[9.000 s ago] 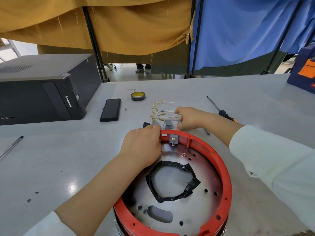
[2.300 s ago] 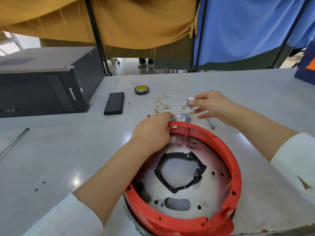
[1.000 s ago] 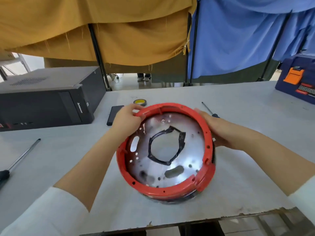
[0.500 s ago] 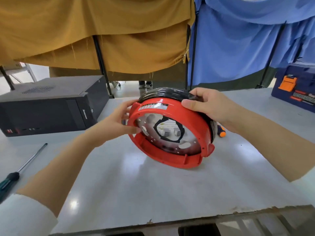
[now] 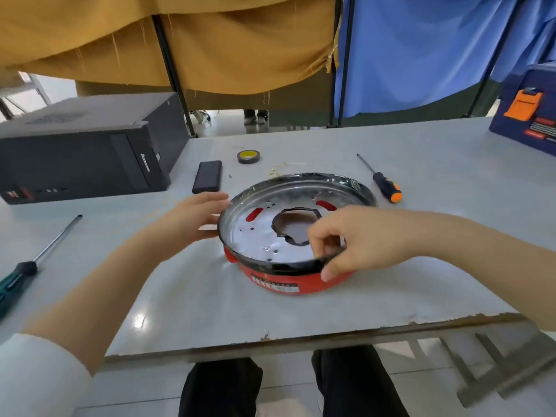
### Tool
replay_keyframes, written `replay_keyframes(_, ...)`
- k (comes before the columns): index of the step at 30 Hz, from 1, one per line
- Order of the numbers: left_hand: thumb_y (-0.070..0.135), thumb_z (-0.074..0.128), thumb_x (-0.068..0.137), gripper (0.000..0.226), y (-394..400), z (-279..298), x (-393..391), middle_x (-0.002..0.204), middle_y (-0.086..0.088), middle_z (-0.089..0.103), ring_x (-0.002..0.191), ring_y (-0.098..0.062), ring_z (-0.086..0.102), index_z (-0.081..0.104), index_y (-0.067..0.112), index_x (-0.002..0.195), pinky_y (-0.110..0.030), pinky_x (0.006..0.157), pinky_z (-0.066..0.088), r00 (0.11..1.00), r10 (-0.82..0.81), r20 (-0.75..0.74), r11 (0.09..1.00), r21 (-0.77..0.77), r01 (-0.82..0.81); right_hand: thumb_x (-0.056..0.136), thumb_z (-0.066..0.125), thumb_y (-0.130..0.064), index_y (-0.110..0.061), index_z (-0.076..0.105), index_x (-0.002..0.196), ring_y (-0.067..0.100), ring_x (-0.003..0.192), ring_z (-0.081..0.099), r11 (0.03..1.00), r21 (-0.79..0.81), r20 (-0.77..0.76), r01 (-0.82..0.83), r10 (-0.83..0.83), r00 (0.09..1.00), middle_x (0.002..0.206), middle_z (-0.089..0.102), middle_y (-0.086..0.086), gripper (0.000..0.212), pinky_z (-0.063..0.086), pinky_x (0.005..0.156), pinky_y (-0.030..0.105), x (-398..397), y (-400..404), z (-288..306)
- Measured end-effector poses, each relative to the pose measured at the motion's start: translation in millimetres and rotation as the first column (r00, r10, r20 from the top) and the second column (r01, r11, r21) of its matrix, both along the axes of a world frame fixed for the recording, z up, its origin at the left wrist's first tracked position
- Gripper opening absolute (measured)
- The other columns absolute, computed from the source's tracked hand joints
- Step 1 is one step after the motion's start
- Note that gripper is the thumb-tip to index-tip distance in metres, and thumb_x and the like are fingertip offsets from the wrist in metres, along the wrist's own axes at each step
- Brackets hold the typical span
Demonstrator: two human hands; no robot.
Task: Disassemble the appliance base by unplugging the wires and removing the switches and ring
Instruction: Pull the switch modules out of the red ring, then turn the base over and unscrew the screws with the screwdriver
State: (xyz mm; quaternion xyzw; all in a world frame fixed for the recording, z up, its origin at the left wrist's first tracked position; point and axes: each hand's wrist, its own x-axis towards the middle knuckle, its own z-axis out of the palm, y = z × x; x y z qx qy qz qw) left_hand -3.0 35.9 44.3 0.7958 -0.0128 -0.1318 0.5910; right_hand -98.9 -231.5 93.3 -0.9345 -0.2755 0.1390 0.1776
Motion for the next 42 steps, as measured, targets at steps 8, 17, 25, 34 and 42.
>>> replay_keyframes(8, 0.015, 0.056, 0.091, 0.035, -18.7, -15.0, 4.8, 0.117, 0.005, 0.059, 0.104, -0.016, 0.060, 0.052, 0.030, 0.123, -0.036, 0.091, 0.049, 0.978, 0.025, 0.206, 0.988, 0.145, -0.055, 0.068, 0.069, -0.065, -0.040, 0.068, 0.087, -0.008, 0.077, 0.061, 0.989, 0.100, -0.106, 0.113, -0.102, 0.989, 0.087, 0.067, -0.023, 0.031, 0.046, 0.069, 0.011, 1.9, -19.5, 2.8)
replay_keyframes(17, 0.035, 0.042, 0.098, 0.045, -62.1, 1.1, 23.9, 0.131, -0.011, 0.053, 0.093, -0.022, 0.053, 0.039, 0.012, 0.136, -0.030, 0.079, 0.041, 0.952, -0.098, 0.290, 0.762, 0.637, -0.116, 0.098, 0.050, -0.029, -0.023, 0.039, 0.141, 0.019, 0.128, 0.042, 0.883, 0.083, 0.157, 0.462, -0.469, 0.869, 0.144, 0.038, 0.003, 0.045, 0.033, 0.105, 0.031, 76.0, -57.8, -25.8)
replay_keyframes(25, 0.060, 0.035, 0.092, 0.067, -84.4, -16.6, 23.8, 0.129, -0.014, 0.045, 0.105, -0.037, 0.056, 0.027, 0.012, 0.139, -0.039, 0.068, 0.040, 0.869, -0.350, 0.349, 0.374, 0.903, -0.212, 0.099, 0.047, -0.029, -0.025, 0.048, 0.135, 0.008, 0.096, 0.052, 0.722, 0.392, -0.014, 0.571, -0.616, 0.788, 0.121, 0.056, -0.006, 0.036, 0.039, 0.081, 0.018, 93.9, -79.8, -56.6)
replay_keyframes(34, 0.061, 0.040, 0.089, 0.069, -82.9, -16.1, 24.2, 0.124, -0.010, 0.049, 0.103, -0.035, 0.056, 0.027, 0.016, 0.139, -0.040, 0.074, 0.045, 0.869, -0.335, 0.365, 0.435, 0.878, -0.201, 0.088, 0.058, -0.023, -0.012, 0.045, 0.134, 0.034, 0.125, 0.027, 0.544, 0.226, 0.216, 0.808, -0.837, 0.503, 0.131, 0.036, 0.016, 0.050, 0.034, 0.097, 0.039, 133.7, -127.0, -96.3)
replay_keyframes(42, 0.062, 0.040, 0.089, 0.070, -82.6, -16.1, 24.2, 0.128, -0.010, 0.047, 0.106, -0.035, 0.055, 0.025, 0.017, 0.141, -0.038, 0.076, 0.043, 0.872, -0.325, 0.367, 0.457, 0.868, -0.196, 0.092, 0.052, -0.023, 0.001, 0.046, 0.120, 0.040, 0.099, 0.053, 0.425, 0.134, 0.244, 0.895, -0.890, 0.386, 0.126, 0.034, 0.020, 0.037, 0.040, 0.074, 0.039, 149.3, -136.3, -92.7)
